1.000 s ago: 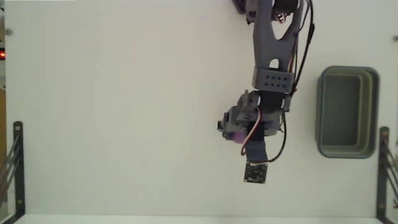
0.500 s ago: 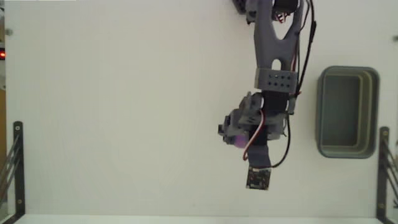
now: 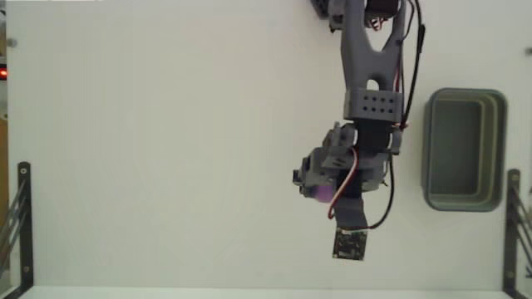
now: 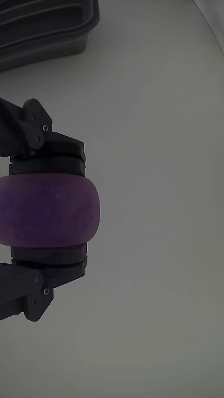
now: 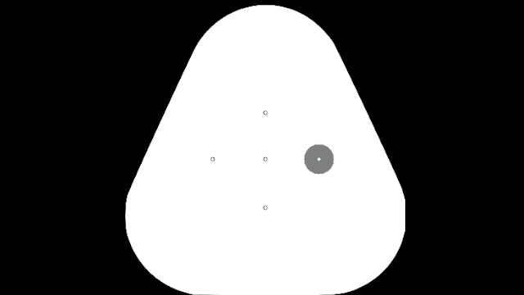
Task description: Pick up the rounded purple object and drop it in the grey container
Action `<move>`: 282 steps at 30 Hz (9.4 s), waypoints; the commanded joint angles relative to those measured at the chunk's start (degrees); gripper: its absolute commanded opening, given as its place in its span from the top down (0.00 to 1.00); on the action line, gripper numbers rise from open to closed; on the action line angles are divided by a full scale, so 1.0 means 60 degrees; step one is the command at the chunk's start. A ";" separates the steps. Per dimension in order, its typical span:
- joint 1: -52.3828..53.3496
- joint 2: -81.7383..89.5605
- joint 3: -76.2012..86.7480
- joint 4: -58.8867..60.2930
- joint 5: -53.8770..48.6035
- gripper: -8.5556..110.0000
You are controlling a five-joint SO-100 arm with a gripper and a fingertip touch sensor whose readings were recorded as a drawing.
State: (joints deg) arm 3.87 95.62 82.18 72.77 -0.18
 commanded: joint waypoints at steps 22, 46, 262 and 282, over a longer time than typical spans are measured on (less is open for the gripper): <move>0.0086 -0.0614 -0.3865 0.2430 0.0029 0.45; 0.0086 -0.1783 -0.6942 0.4338 0.0029 0.45; -0.6878 -0.0421 -0.2713 0.1488 0.0029 0.00; -0.6878 -0.0421 -0.2713 0.1488 0.0029 0.00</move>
State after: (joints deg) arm -36.47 88.59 65.48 82.53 -0.26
